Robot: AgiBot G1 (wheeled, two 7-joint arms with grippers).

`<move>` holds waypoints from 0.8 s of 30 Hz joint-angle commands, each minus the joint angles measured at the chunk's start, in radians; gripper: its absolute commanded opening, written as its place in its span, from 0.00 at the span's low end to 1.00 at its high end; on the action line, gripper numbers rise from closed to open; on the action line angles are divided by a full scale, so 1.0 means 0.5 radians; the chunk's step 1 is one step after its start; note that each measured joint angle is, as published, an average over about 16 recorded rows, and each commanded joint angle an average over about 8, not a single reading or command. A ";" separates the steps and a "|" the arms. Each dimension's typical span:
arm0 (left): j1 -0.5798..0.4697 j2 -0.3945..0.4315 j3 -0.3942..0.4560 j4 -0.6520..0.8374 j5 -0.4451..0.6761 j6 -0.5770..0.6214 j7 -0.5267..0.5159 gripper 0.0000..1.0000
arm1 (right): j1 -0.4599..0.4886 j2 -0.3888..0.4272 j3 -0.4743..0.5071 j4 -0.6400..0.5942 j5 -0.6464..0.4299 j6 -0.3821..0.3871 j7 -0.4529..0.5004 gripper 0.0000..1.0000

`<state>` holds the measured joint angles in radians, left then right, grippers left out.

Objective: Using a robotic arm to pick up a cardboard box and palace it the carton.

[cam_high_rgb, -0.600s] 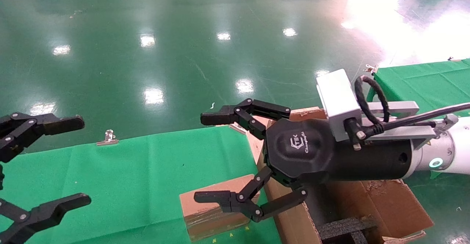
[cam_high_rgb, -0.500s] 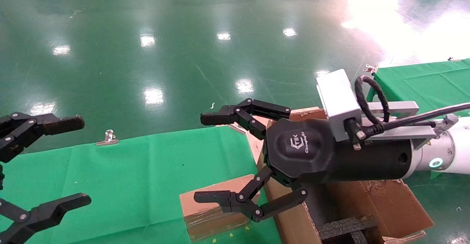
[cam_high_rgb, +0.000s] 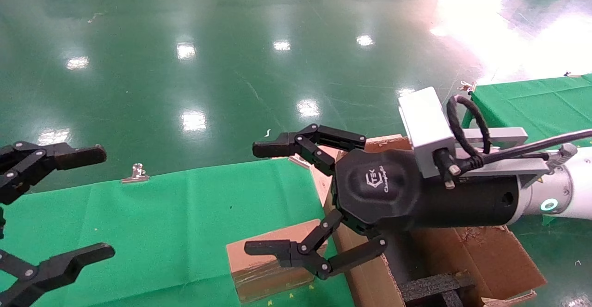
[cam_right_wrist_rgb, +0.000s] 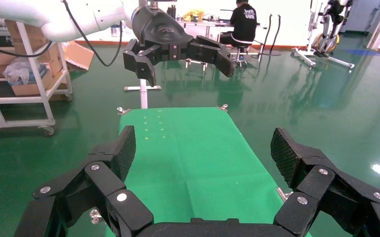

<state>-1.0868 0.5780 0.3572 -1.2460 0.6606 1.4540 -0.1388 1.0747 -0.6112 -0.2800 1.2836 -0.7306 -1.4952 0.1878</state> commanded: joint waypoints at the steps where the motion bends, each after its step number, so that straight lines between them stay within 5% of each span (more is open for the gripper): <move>1: 0.000 0.000 0.000 0.000 0.000 0.000 0.000 0.30 | 0.000 0.000 0.000 0.000 0.000 0.000 0.000 1.00; 3: 0.000 0.000 0.000 0.000 0.000 0.000 0.000 0.05 | 0.000 0.000 0.000 0.000 0.000 0.000 0.000 1.00; 4: 0.000 0.000 0.000 0.000 0.000 0.000 0.000 0.01 | 0.000 0.000 0.000 0.000 0.000 0.000 0.000 1.00; 13: 0.000 0.000 0.000 0.000 0.000 0.000 0.000 0.00 | 0.019 0.017 -0.049 0.005 -0.118 0.022 0.034 1.00; 24: 0.000 0.000 0.000 0.000 0.000 0.000 0.000 0.00 | 0.316 -0.082 -0.357 0.071 -0.819 -0.037 0.058 1.00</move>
<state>-1.0868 0.5780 0.3572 -1.2459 0.6606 1.4540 -0.1388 1.2293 -0.6579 -0.4571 1.3138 -1.1283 -1.5128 0.2151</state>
